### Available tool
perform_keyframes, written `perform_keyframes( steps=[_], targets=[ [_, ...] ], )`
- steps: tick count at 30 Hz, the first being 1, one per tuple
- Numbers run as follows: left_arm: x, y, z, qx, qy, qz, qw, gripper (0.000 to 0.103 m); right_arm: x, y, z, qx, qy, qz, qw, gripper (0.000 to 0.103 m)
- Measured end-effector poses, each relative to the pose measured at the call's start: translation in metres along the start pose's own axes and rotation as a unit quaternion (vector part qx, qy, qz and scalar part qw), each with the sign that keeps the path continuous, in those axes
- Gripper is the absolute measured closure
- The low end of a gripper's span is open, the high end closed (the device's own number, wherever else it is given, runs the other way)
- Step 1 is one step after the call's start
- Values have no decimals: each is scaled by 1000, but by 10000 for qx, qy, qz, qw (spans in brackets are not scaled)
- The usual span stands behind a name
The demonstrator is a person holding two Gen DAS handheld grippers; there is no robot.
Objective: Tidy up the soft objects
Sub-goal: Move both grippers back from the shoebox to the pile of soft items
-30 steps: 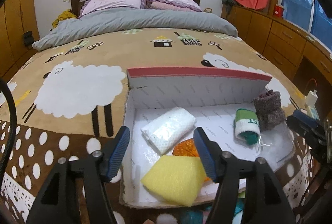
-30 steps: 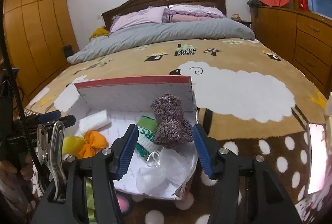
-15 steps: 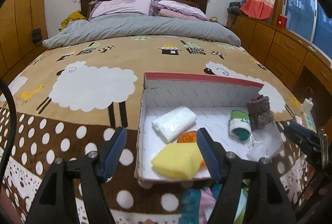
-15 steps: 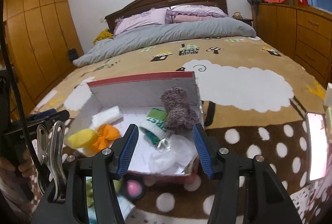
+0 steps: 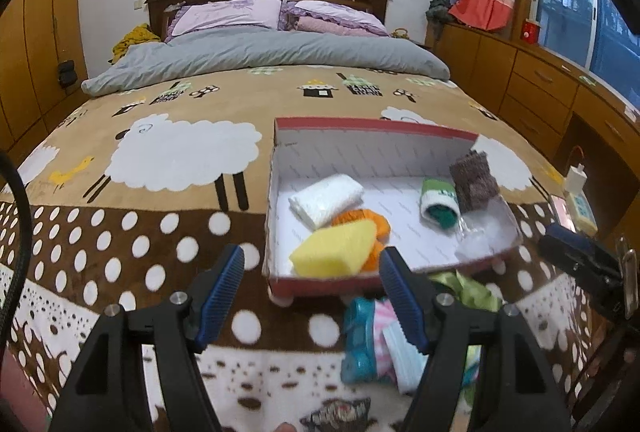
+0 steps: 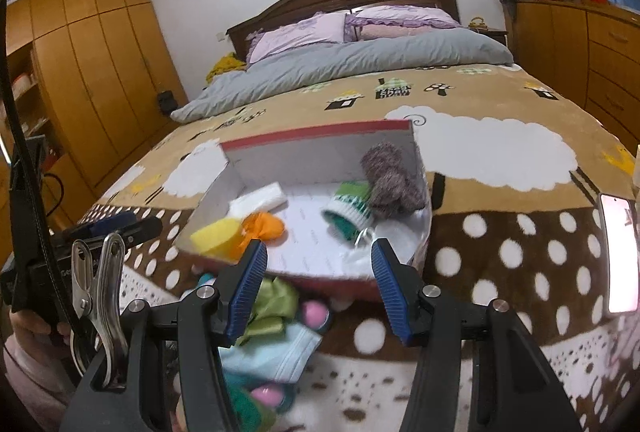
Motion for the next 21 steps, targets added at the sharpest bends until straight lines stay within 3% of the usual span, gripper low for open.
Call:
perform_keyframes(
  steps=[21],
  targets=[
    [15,23,66,-407,-83,243,9988,30,-33,34,51,-202,390,66,9990,47]
  ],
)
Point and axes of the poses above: each gripper's, at about its wrist camera, not at the fingertips, and y roughly against the way its jaws point, x to its right, z to its underside, the point moved 1 cm from there along -y, roughly the way its jaws point, and after that the axes turned 3 degrees about -y, right-handed, at the moved point
